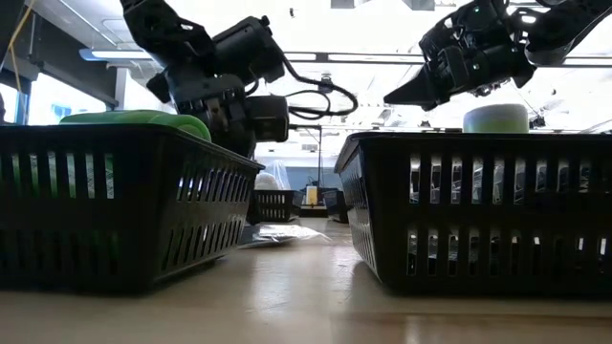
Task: Pick & Place Travel size toiletries
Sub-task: Put the black hairbrush into the bottom right black bin
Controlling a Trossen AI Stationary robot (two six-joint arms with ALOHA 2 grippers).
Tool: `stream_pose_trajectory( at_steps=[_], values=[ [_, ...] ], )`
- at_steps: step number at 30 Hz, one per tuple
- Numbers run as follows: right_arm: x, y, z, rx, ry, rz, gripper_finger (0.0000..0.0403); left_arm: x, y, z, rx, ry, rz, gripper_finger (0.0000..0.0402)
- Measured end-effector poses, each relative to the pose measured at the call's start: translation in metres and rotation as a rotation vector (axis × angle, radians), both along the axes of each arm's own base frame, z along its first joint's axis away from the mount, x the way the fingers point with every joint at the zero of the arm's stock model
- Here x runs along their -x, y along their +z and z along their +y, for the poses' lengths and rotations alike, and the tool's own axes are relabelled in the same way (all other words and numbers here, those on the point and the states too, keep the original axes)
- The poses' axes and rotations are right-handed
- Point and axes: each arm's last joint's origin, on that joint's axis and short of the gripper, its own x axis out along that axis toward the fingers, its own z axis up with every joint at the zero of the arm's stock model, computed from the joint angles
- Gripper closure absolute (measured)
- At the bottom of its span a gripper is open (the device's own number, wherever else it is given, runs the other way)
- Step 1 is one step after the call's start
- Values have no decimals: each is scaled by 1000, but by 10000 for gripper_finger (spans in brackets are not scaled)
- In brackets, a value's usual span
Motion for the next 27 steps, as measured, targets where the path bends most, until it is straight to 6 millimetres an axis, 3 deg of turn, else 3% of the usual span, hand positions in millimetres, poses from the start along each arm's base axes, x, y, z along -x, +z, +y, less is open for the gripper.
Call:
stream_pose_trajectory(
  at_steps=[14,19,23,27],
  values=[
    [0,-1,0,-5,0,9,400,7,-4,11,-228,196,103,344],
    [0,-1,0,-5,-1,9,400,6,-4,25,-264,262,89,345],
    [0,-1,0,-5,0,8,400,5,5,35,-252,251,32,362],
    [0,-1,0,-3,0,5,400,5,28,40,-285,218,-49,389]
  ],
)
